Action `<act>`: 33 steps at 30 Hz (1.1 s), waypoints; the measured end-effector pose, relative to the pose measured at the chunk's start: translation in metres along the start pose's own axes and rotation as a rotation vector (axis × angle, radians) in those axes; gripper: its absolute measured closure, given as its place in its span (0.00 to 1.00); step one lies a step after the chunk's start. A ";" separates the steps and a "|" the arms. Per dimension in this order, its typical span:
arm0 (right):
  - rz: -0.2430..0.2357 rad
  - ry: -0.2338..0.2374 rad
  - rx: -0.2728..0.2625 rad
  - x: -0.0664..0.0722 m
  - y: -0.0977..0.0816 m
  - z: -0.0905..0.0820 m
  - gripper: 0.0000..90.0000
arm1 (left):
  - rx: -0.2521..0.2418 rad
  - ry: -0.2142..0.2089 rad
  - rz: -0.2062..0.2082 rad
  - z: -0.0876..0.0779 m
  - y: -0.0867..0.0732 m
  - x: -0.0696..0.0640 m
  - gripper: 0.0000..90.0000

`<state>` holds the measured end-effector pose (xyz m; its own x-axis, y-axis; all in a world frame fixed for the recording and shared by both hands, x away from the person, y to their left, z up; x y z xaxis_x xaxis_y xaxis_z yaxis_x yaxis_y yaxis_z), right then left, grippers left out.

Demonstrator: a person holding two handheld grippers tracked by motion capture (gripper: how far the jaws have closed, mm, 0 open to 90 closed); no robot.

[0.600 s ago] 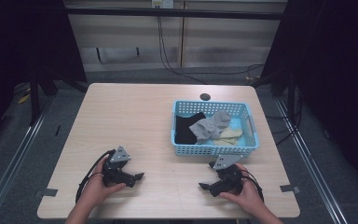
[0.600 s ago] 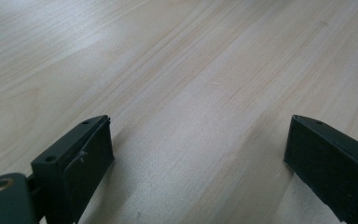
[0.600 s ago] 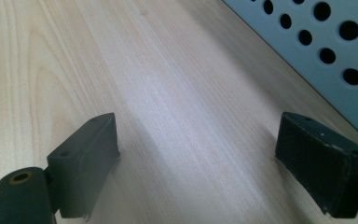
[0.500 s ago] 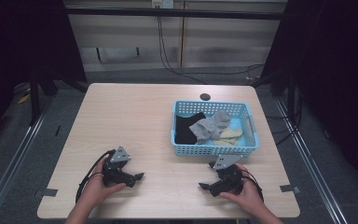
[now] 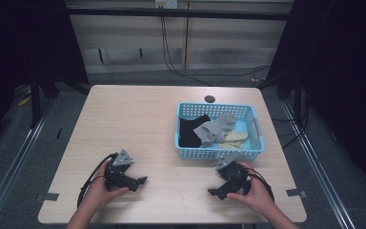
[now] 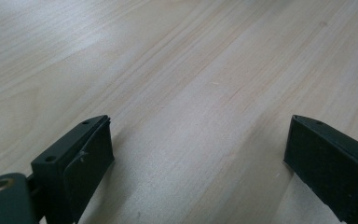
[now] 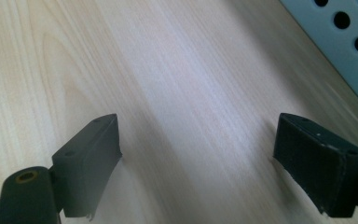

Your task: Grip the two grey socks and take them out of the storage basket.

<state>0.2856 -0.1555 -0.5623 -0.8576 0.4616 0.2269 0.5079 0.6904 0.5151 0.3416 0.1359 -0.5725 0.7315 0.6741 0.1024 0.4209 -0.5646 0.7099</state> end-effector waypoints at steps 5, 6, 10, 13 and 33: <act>-0.018 -0.016 0.088 0.002 0.006 -0.010 0.18 | 0.000 0.000 0.000 0.000 0.000 0.000 0.08; -0.002 -0.010 0.109 0.003 0.006 -0.011 0.18 | 0.000 0.000 0.000 0.000 0.000 0.000 0.08; 0.025 0.014 0.154 0.006 0.011 -0.018 0.19 | 0.000 0.000 0.001 0.000 0.000 0.000 0.08; 0.025 0.014 0.200 0.006 0.012 -0.023 0.19 | 0.000 0.000 -0.001 0.000 0.000 0.000 0.08; 0.024 0.017 0.310 -0.001 0.036 -0.064 0.23 | 0.000 0.000 0.000 0.000 0.000 0.000 0.08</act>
Point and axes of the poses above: each handheld gripper's, and its own axes: z roughly forward along the jaws, y roughly out of its top, x roughly to its left, the point moved 9 cm from there along z, roughly forward along the jaws, and after that the axes turned 10 degrees about y, right-handed, at the moved point
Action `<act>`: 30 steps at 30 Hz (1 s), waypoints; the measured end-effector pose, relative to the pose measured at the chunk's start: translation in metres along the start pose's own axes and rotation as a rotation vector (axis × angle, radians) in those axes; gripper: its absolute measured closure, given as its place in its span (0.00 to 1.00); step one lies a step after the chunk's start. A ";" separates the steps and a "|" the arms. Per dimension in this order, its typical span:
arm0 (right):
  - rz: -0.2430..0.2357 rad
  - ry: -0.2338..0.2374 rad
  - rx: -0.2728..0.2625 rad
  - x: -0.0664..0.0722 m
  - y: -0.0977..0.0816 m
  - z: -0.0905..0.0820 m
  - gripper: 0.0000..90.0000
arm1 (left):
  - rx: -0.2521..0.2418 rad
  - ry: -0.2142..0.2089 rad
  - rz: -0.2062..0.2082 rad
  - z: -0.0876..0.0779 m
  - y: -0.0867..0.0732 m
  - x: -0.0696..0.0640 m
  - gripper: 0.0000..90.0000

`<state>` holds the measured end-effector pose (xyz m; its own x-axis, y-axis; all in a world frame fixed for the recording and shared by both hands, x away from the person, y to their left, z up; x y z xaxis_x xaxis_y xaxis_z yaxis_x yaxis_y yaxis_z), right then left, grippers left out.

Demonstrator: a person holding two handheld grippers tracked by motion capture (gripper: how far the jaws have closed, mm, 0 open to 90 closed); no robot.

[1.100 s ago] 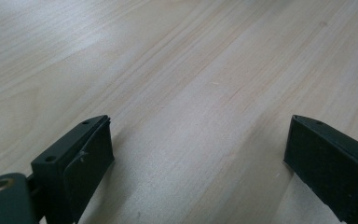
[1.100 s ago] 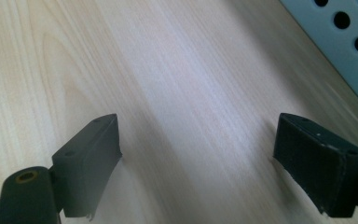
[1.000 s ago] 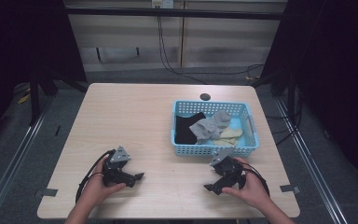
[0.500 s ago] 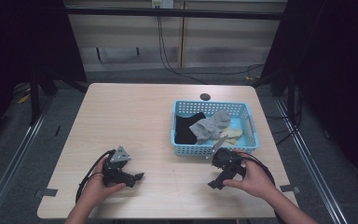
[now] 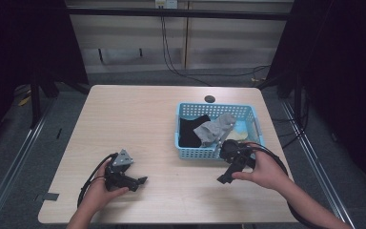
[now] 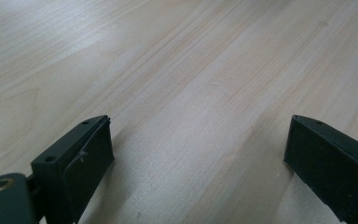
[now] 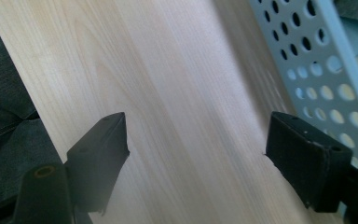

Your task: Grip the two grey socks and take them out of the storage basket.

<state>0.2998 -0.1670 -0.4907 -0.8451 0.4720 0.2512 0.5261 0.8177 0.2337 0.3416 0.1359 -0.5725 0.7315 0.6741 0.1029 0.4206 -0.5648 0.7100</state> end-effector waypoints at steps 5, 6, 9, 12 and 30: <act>0.001 -0.021 0.005 -0.007 0.007 -0.015 0.23 | -0.001 0.000 -0.002 0.000 0.000 0.000 0.08; -0.003 -0.025 0.005 -0.009 0.008 -0.018 0.23 | 0.000 0.000 0.000 0.000 0.000 0.000 0.08; 0.005 -0.034 -0.003 -0.016 0.013 -0.026 0.23 | 0.000 0.000 0.000 0.000 0.000 0.000 0.08; 0.022 -0.043 -0.011 -0.024 0.018 -0.033 0.23 | -0.001 0.000 -0.002 0.000 0.000 0.000 0.08; 0.143 -0.104 -0.052 -0.092 0.046 -0.039 0.25 | -0.006 0.001 -0.013 0.000 0.001 -0.001 0.08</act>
Point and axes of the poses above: each handheld gripper's, and its own axes: z roughly forward along the jaws, y roughly out of its top, x roughly to its left, the point moved 9 cm from there along z, roughly forward along the jaws, and after that the axes turned 10 degrees about y, right-handed, at the moved point
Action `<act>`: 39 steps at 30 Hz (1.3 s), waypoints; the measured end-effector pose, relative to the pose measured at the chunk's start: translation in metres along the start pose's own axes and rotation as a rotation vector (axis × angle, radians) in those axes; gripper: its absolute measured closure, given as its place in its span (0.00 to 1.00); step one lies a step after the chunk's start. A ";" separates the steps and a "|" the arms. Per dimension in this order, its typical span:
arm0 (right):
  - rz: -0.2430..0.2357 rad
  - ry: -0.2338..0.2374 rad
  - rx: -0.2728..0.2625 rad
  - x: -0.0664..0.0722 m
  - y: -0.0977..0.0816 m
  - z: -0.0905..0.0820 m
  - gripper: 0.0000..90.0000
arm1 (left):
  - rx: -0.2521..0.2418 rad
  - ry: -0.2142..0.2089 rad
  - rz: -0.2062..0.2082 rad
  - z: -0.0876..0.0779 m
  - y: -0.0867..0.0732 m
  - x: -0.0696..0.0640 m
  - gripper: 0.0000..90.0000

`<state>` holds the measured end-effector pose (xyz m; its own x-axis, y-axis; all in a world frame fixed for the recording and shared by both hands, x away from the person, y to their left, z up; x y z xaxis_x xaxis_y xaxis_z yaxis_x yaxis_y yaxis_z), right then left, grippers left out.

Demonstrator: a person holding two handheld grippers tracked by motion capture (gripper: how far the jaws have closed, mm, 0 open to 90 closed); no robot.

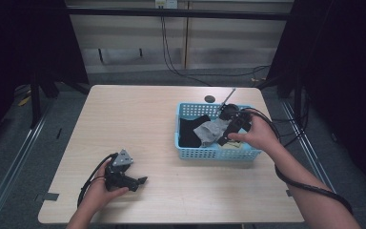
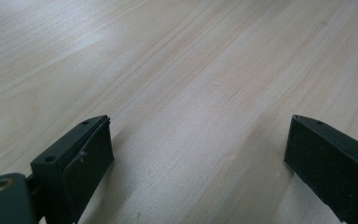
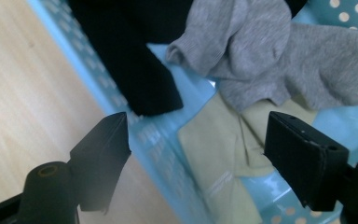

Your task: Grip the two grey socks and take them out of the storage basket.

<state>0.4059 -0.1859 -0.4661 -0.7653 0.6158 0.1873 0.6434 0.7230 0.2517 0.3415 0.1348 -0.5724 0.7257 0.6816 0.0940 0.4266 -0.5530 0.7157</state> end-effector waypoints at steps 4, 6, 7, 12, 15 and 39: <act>0.020 0.003 -0.008 -0.009 0.007 0.008 0.26 | 0.000 0.000 0.000 0.000 0.000 0.000 0.08; 0.035 -0.002 -0.012 -0.014 0.011 0.015 0.27 | 0.000 0.001 0.000 0.000 0.000 0.000 0.08; 0.041 -0.008 -0.010 -0.016 0.013 0.018 0.27 | 0.000 0.001 0.000 0.000 0.000 0.000 0.08; 0.067 -0.019 -0.020 -0.028 0.021 0.037 0.30 | 0.006 0.000 0.011 0.000 0.000 0.001 0.07; 0.080 -0.025 -0.024 -0.035 0.026 0.045 0.30 | 0.006 -0.001 0.012 0.000 -0.001 0.001 0.07; 0.044 0.076 -0.026 -0.021 0.035 0.038 0.98 | 0.000 0.003 0.005 0.000 0.000 0.001 0.07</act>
Point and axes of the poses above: each handheld gripper's, and its own axes: z roughly forward along the jaws, y roughly out of its top, x roughly to its left, the point moved 9 cm from there along z, roughly forward along the jaws, and after that the axes turned 10 degrees about y, right-handed, at the moved point
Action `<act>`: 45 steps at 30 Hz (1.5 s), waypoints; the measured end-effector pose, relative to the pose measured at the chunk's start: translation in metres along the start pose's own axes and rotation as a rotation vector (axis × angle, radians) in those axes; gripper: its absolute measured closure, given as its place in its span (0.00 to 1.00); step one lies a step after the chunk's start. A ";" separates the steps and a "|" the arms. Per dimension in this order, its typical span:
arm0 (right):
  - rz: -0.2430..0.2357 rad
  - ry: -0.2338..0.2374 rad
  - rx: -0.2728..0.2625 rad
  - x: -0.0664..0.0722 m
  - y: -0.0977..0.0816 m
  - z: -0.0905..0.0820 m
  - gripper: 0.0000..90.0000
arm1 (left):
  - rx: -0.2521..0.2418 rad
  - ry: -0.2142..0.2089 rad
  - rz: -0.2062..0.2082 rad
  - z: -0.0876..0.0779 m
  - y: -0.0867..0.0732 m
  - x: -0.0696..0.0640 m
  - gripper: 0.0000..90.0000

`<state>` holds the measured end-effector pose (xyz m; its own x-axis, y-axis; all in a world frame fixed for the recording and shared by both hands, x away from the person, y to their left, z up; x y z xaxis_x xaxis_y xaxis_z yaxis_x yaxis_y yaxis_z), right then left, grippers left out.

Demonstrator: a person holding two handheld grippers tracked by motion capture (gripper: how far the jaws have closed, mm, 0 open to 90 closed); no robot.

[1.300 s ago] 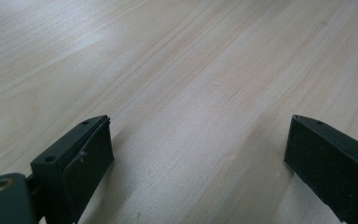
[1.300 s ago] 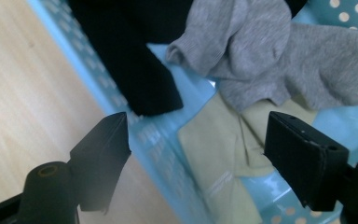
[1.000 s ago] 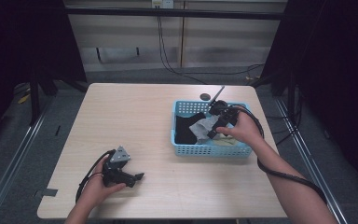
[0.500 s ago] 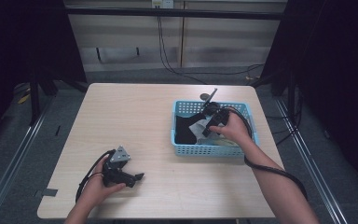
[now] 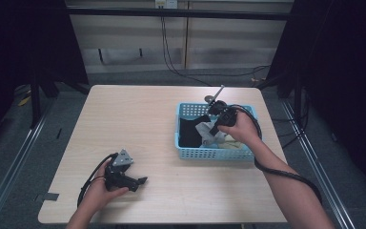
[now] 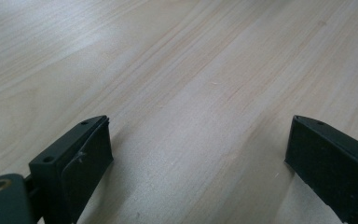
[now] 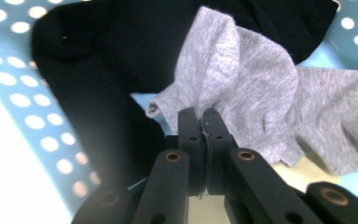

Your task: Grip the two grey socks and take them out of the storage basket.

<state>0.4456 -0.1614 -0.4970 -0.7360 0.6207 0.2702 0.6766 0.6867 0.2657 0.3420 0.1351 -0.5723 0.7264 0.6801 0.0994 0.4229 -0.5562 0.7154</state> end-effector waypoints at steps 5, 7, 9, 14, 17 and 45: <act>-0.005 -0.012 -0.003 0.003 0.000 -0.011 0.98 | -0.001 0.001 0.001 0.000 0.000 0.000 0.07; -0.004 -0.009 -0.005 0.004 0.000 -0.014 0.98 | -0.001 -0.003 -0.004 0.000 0.000 -0.001 0.07; -0.004 -0.010 -0.019 0.005 0.002 -0.022 0.98 | -0.001 -0.003 -0.004 0.000 0.000 -0.001 0.07; -0.003 -0.013 -0.022 0.005 0.001 -0.030 0.99 | -0.001 -0.003 -0.004 0.000 0.000 -0.001 0.07; 0.009 -0.013 -0.020 0.002 -0.001 -0.024 0.98 | -0.001 -0.003 -0.004 0.000 0.000 -0.001 0.07; 0.054 0.014 0.021 -0.011 -0.003 0.021 0.94 | 0.005 -0.004 0.015 0.000 0.000 0.001 0.07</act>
<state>0.4513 -0.1627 -0.5199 -0.6976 0.6521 0.2968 0.7150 0.6600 0.2306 0.3421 0.1358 -0.5724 0.7346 0.6700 0.1074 0.4146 -0.5685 0.7106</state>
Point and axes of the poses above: each handheld gripper's, and its own axes: z roughly forward along the jaws, y roughly out of its top, x roughly to its left, the point moved 9 cm from there along z, roughly forward along the jaws, and after that the axes turned 10 degrees about y, right-handed, at the moved point
